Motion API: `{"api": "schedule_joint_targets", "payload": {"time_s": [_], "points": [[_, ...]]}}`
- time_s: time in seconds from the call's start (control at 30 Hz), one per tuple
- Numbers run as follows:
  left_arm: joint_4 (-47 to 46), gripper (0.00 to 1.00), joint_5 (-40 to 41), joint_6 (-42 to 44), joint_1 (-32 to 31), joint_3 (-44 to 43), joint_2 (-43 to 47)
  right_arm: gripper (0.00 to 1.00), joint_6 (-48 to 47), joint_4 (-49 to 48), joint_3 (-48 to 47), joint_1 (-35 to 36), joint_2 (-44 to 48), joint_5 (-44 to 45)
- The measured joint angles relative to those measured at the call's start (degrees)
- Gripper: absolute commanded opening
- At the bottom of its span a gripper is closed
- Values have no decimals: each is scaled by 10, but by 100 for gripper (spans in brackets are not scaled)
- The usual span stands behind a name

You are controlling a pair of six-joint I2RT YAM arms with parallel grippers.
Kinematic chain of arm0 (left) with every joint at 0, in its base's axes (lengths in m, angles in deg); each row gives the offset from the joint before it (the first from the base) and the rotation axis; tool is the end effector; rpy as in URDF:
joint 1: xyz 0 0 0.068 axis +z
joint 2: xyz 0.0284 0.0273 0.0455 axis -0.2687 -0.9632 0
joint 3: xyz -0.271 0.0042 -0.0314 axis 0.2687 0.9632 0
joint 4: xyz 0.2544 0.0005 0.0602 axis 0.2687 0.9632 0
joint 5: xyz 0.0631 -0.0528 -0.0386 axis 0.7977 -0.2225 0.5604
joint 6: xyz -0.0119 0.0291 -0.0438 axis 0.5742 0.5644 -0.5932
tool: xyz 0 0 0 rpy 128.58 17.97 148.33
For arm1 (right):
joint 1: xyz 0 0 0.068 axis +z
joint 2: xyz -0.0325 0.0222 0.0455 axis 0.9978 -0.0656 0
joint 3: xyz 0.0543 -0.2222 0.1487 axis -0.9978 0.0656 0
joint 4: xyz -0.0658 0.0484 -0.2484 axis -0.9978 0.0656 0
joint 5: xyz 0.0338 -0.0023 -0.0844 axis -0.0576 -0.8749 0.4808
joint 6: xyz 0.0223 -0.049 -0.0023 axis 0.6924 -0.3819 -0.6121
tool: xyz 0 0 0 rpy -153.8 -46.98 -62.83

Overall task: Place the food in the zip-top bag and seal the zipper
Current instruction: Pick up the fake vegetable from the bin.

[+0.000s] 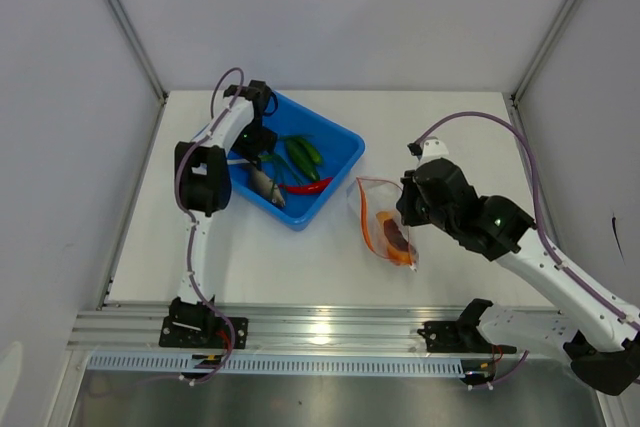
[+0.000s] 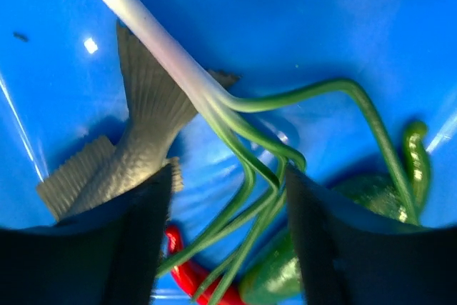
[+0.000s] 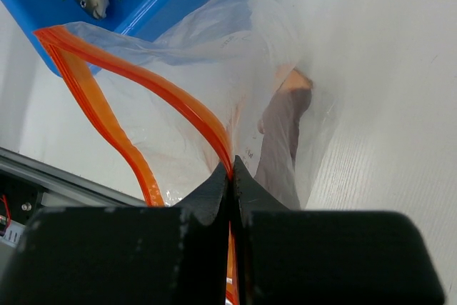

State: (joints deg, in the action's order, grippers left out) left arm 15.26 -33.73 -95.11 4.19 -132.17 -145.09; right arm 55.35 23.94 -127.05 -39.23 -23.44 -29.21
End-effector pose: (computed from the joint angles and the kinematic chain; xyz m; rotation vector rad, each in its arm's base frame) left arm 0.4722 -0.0885 0.1848 -1.5291 2.5113 0.0974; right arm 0.1397 0.1351 0.3698 -0.2718 2.2281 0.3660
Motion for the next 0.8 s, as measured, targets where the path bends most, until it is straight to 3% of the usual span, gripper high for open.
{"api": "schedule_joint_targets", "payload": {"time_s": [0.1,0.2,0.3,0.4,0.63,0.8], "points": [[-2,43,9,5,-1,-2,-8,0,0,0,0,0,2,0],[-6,36,12,8,-2,-1,-10,0,0,0,0,0,5,1],[-16,15,13,15,-2,-1,-10,0,0,0,0,0,9,1],[-24,1,12,21,-2,-1,-10,0,0,0,0,0,10,1],[-59,1,8,51,-7,16,15,0,0,0,0,0,8,1],[-98,1,6,87,-19,21,95,0,-2,-2,0,0,-3,1]]}}
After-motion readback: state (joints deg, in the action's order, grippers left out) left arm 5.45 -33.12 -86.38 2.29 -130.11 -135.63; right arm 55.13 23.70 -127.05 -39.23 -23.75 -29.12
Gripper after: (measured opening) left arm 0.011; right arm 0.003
